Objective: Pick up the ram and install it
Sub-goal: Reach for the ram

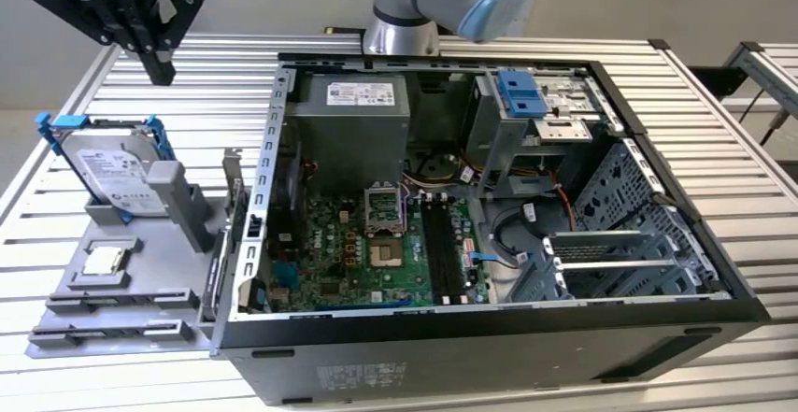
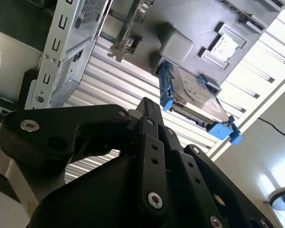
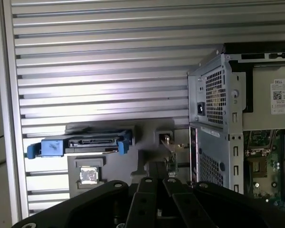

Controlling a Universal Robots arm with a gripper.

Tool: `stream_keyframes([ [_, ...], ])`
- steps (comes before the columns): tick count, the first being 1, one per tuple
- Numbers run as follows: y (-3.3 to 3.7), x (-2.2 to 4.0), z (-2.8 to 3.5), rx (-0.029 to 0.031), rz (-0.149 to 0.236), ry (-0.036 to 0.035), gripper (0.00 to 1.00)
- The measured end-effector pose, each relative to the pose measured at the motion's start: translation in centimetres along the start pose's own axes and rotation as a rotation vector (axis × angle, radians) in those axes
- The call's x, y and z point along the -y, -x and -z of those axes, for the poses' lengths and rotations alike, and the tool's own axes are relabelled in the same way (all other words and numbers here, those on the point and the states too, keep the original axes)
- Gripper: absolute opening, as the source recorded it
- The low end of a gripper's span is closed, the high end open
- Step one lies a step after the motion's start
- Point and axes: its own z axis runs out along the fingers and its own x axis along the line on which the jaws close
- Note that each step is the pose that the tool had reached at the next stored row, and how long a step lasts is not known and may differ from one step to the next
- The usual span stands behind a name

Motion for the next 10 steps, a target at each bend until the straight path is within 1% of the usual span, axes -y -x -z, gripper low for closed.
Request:
stream_keyframes([
  [10, -2.33, 0.16, 0.04, -0.0009, 0.000, -0.0001, 0.00],
])
